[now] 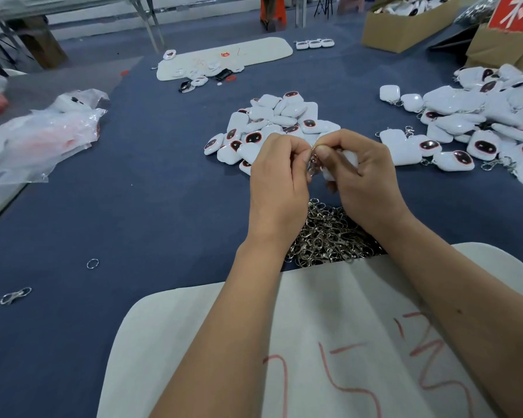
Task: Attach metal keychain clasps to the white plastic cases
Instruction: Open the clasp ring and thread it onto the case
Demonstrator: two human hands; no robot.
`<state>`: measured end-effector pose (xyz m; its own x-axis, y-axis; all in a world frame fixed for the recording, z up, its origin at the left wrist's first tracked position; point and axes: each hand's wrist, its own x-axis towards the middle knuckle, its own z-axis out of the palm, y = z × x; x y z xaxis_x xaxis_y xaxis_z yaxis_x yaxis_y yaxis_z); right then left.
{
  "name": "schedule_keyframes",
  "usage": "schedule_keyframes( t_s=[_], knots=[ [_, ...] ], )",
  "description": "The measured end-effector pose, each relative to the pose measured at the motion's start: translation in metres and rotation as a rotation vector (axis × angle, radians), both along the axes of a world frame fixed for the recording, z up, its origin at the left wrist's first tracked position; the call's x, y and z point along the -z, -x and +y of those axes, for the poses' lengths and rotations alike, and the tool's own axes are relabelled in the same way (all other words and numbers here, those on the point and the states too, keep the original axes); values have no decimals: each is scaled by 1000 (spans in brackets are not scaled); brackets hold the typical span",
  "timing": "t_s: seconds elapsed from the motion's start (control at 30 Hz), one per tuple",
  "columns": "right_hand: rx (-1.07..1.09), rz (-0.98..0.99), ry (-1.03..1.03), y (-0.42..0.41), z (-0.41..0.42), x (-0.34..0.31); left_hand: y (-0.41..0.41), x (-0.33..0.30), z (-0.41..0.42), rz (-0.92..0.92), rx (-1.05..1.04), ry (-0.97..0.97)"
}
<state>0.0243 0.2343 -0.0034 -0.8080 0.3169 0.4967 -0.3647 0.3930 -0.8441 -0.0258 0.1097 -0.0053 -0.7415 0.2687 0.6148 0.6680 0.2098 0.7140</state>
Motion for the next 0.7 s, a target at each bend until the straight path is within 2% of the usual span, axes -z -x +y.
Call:
schedule_keyframes(
  t_s=[0.1, 0.23, 0.3, 0.43, 0.63, 0.7],
  knots=[
    [-26, -22, 103, 3, -1, 1, -1, 0, 0, 11, -27, 8],
    [71, -157, 457, 13, 10, 8, 0, 1, -2, -29, -33, 46],
    [91, -205, 552, 16, 16, 12, 0, 2, -2, -44, 3, 94],
    [103, -177, 553, 18, 17, 15, 1, 5, -2, -22, 49, 223],
    [281, -129, 331, 17, 18, 13, 1, 6, -3, -16, 77, 249],
    [255, -148, 295, 17, 17, 11, 2, 6, -3, -23, 82, 250]
  ],
)
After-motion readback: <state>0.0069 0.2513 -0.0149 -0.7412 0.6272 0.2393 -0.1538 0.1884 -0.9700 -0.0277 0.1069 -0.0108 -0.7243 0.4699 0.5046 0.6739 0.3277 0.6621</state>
